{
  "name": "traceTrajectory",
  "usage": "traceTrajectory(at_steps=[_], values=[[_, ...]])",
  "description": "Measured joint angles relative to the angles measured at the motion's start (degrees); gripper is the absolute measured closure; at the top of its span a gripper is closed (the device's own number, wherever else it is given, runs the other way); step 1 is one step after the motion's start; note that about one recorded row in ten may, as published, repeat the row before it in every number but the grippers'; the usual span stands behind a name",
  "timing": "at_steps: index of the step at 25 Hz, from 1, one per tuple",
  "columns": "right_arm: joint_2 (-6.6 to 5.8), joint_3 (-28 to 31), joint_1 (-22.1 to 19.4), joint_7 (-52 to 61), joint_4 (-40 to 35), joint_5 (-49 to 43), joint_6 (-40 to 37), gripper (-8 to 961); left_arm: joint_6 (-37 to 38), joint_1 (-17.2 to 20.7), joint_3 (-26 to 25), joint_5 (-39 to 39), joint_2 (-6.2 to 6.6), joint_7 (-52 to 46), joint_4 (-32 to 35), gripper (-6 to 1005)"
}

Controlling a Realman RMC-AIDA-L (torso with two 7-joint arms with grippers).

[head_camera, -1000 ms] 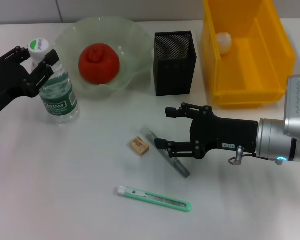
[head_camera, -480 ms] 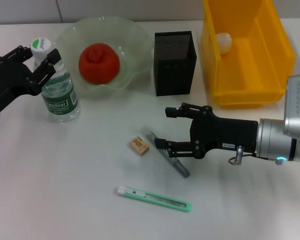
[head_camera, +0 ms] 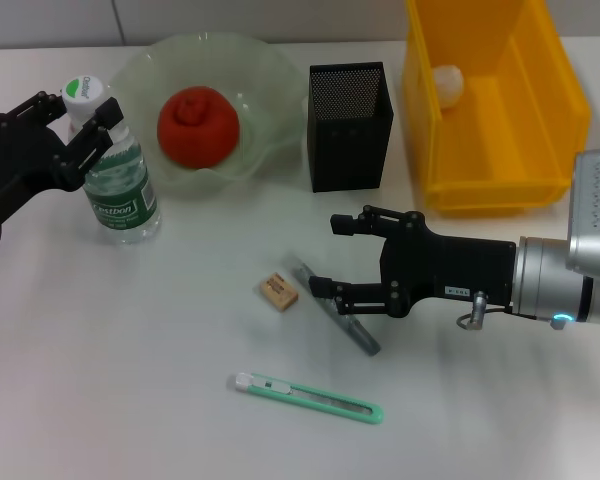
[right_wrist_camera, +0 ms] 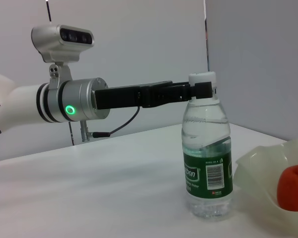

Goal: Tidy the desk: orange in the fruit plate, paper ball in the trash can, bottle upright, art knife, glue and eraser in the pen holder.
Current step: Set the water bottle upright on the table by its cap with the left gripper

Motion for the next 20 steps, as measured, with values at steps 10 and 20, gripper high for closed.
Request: traceTrajectory(at_steps=[10,20], values=[[0.0,0.0,0.01,0.0,-0.05,0.0,0.02,125,0.11,0.01,0.0,0.0,0.0,0.0,0.0,524],[0.0,0.0,0.03,0.16,0.0,0.0,0.02,125,0.07,0.09,0.15,0.0,0.0,0.05,0.0,522]])
